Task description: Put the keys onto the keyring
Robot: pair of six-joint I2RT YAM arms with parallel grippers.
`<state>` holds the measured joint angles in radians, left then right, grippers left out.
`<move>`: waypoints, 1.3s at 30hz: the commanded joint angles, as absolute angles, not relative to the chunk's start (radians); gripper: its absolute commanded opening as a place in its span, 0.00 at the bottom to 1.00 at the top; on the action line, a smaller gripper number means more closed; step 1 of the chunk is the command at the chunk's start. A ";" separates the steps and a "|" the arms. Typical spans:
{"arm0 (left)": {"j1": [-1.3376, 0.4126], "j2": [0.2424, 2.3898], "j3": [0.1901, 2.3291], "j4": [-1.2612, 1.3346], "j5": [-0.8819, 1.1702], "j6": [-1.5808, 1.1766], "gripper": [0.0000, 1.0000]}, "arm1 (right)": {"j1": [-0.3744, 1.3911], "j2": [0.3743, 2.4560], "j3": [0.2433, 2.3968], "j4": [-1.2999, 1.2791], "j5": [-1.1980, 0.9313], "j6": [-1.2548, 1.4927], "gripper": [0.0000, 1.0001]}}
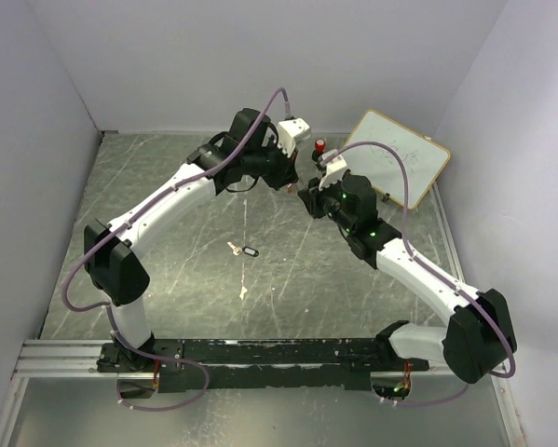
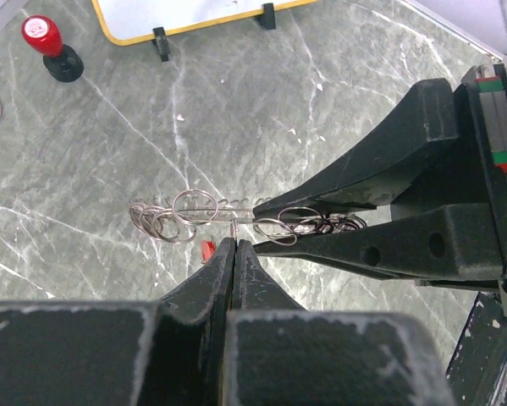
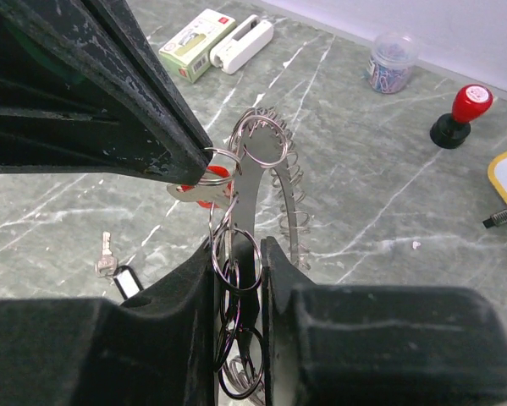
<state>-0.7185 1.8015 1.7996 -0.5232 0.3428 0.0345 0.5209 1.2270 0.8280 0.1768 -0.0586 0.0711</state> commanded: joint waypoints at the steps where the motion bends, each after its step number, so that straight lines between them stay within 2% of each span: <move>1: -0.726 1.827 1.858 -0.648 0.404 0.071 0.07 | 0.518 1.192 0.860 0.184 -0.005 0.034 0.02; 5: -0.722 1.850 1.887 -0.688 0.413 0.103 0.07 | 0.518 1.149 0.859 0.153 -0.010 0.063 0.37; 8: -0.717 1.860 1.905 -0.716 0.439 0.134 0.07 | 0.517 1.075 0.830 0.165 -0.006 0.069 0.54; 10: -0.716 1.865 1.920 -0.738 0.450 0.152 0.07 | 0.517 1.026 0.818 0.170 -0.009 0.068 0.60; 13: -0.705 1.871 1.939 -0.767 0.480 0.181 0.07 | 0.515 0.984 0.808 0.170 -0.016 0.057 0.57; 16: -0.695 1.873 1.953 -0.791 0.511 0.205 0.07 | 0.515 0.978 0.800 0.166 -0.063 0.002 0.44; 18: -0.689 1.876 1.963 -0.806 0.526 0.220 0.07 | 0.515 0.991 0.807 0.148 -0.076 -0.010 0.40; 31: -0.684 1.874 1.993 -0.863 0.598 0.291 0.07 | 0.515 1.057 0.783 0.189 -0.229 -0.079 0.41; 39: -0.684 1.868 1.991 -0.871 0.633 0.313 0.07 | 0.515 1.104 0.783 0.213 -0.295 -0.098 0.37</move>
